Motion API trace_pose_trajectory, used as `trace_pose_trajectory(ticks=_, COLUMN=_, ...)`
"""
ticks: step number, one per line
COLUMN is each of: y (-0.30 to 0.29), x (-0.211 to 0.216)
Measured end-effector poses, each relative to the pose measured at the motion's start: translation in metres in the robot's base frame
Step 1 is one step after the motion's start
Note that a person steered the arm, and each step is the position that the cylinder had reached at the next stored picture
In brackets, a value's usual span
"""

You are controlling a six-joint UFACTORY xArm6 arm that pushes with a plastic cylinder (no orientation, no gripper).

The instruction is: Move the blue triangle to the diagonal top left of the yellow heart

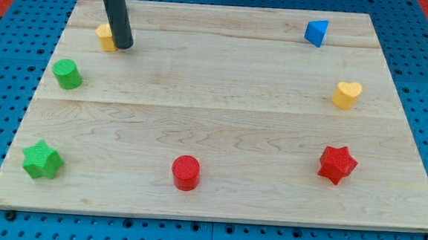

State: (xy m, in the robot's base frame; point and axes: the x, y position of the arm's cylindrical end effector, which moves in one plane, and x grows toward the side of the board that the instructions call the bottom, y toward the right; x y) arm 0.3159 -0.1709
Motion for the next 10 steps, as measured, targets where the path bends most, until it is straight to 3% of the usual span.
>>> trace_pose_trajectory(ticks=2, y=-0.070, x=-0.010)
trace_pose_trajectory(ticks=3, y=-0.097, x=0.022)
trace_pose_trajectory(ticks=5, y=-0.133, x=-0.038)
trace_pose_trajectory(ticks=9, y=-0.063, x=-0.025)
trace_pose_trajectory(ticks=10, y=-0.053, x=0.013)
